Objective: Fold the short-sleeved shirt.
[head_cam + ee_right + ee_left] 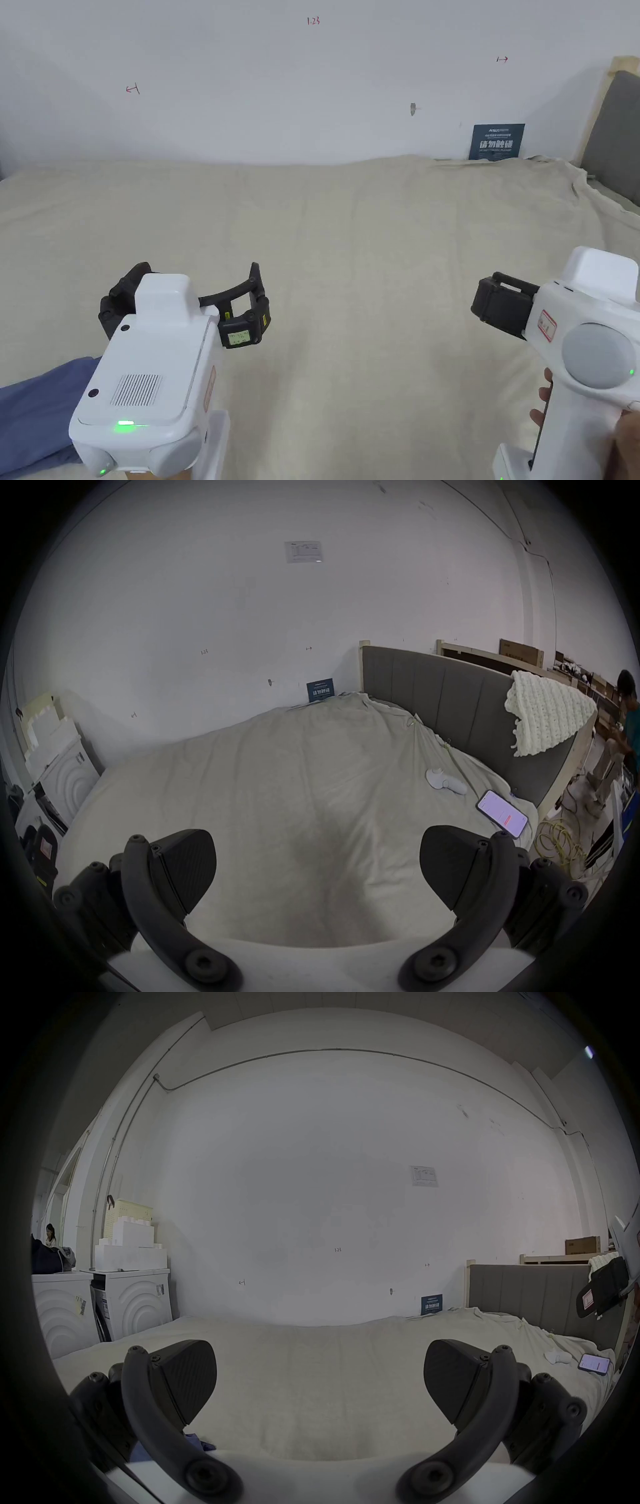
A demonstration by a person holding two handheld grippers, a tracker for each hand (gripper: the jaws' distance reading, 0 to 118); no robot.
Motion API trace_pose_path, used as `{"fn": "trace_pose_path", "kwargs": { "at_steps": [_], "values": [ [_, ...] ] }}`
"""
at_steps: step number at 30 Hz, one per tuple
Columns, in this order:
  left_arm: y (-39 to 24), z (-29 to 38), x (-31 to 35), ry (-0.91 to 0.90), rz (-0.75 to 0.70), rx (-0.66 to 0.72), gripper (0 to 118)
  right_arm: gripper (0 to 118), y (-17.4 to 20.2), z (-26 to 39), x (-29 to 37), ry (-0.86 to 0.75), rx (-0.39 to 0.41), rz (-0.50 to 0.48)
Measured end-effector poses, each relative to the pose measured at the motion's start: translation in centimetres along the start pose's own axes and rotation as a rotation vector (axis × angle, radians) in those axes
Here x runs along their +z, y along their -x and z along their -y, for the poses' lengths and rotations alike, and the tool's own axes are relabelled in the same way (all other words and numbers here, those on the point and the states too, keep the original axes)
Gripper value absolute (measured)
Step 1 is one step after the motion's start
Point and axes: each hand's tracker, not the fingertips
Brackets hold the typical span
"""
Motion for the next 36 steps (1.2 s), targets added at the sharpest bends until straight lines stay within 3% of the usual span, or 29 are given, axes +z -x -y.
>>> {"fn": "trace_pose_path", "kwargs": {
  "at_steps": [8,14,36],
  "values": [
    [0.0,0.0,0.0,0.000,-0.001,-0.005,118,116,-1.3,0.9,1.0,-0.236,0.023,-0.148],
    [0.0,0.0,0.0,-0.003,-0.002,-0.003,118,116,-1.7,2.3,1.4,-0.424,0.094,-0.143],
    [-0.3,0.1,0.0,-0.003,0.004,-0.012,118,117,-1.7,2.8,1.7,-0.477,0.168,-0.132]
  ]
}}
